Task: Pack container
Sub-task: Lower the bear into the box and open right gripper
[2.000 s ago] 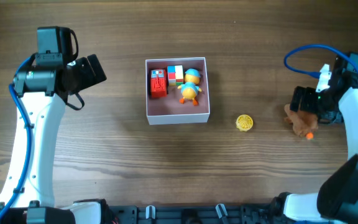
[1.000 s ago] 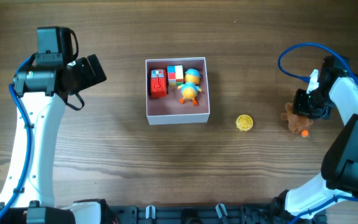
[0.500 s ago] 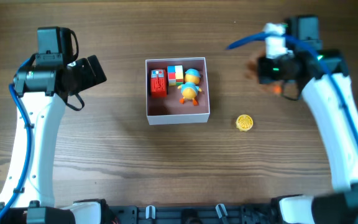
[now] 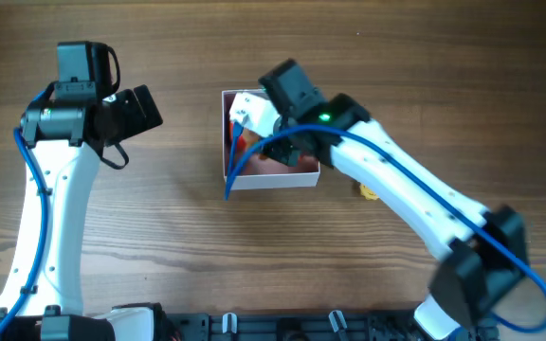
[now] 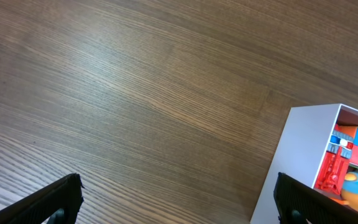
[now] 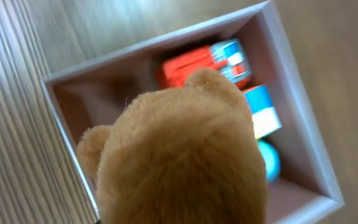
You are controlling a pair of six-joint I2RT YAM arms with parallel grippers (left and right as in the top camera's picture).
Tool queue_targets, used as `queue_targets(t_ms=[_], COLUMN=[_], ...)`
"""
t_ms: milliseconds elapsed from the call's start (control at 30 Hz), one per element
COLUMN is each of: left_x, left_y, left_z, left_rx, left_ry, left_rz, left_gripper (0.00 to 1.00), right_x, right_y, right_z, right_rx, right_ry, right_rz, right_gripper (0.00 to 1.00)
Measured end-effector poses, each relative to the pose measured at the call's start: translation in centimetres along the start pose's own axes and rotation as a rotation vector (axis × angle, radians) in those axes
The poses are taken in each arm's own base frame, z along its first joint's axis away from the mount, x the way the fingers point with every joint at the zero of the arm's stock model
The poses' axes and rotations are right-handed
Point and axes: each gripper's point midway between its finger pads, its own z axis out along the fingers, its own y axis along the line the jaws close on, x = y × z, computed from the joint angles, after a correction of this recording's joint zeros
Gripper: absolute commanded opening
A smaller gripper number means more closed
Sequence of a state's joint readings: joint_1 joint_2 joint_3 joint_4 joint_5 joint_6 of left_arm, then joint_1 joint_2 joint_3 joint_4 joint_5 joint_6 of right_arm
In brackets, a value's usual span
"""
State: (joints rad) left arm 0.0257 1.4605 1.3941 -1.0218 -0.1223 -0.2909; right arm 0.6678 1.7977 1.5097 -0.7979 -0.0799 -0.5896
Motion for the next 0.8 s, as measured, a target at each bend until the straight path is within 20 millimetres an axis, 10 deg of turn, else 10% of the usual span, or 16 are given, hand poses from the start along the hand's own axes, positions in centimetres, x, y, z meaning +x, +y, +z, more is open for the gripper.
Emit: queue_targets(t_ms=[400, 600, 800], left_x=[0.0, 0.0, 0.0], left_y=[0.0, 0.0, 0.0], left_z=[0.0, 0.0, 0.0], left_rx=[0.000, 0.000, 0.000], left_ry=[0.000, 0.000, 0.000], left_rz=[0.000, 0.000, 0.000], left_gripper=[1.00, 1.00, 1.00], right_x=[1.9, 2.2, 2.0], right_y=[2.4, 3.0, 3.2], right_z=[5.0, 5.0, 5.0], right_rx=[-0.146, -0.164, -0.169], right_ry=[0.077, 0.091, 0.084], right_rz=[-0.001, -0.002, -0.003], right_gripper=[0.12, 0.58, 0.71])
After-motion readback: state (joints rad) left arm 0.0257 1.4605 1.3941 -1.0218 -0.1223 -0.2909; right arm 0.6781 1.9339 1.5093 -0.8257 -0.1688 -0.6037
